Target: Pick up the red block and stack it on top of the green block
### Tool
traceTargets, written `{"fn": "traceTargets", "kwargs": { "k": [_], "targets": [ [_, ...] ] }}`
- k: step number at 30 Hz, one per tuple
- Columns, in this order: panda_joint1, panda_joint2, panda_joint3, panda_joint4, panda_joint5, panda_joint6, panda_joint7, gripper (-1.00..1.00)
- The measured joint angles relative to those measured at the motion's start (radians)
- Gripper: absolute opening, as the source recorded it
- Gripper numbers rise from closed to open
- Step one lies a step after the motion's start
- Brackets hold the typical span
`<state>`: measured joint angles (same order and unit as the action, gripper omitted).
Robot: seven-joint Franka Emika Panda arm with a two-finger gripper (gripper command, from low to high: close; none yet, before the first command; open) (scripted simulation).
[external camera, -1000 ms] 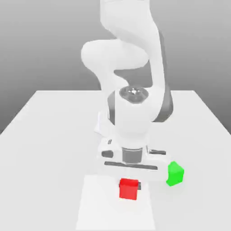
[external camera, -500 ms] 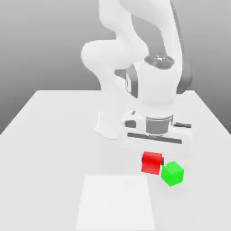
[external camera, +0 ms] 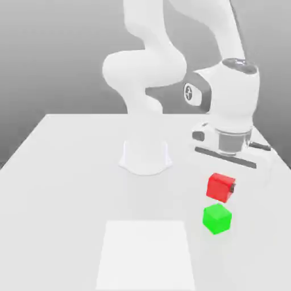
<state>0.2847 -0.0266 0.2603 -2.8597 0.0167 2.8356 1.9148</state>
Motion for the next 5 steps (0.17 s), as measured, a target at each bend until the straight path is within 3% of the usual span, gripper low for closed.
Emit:
{"fn": "traceTargets", "kwargs": {
  "k": [1, 2, 5],
  "targets": [
    [-0.002, 0.037, -0.007, 0.001, -0.032, 0.034, 0.022, -1.00],
    [0.001, 0.070, -0.019, 0.003, -0.065, 0.065, 0.047, 1.00],
    [0.001, 0.070, -0.019, 0.003, -0.065, 0.065, 0.047, 1.00]
  ]
}}
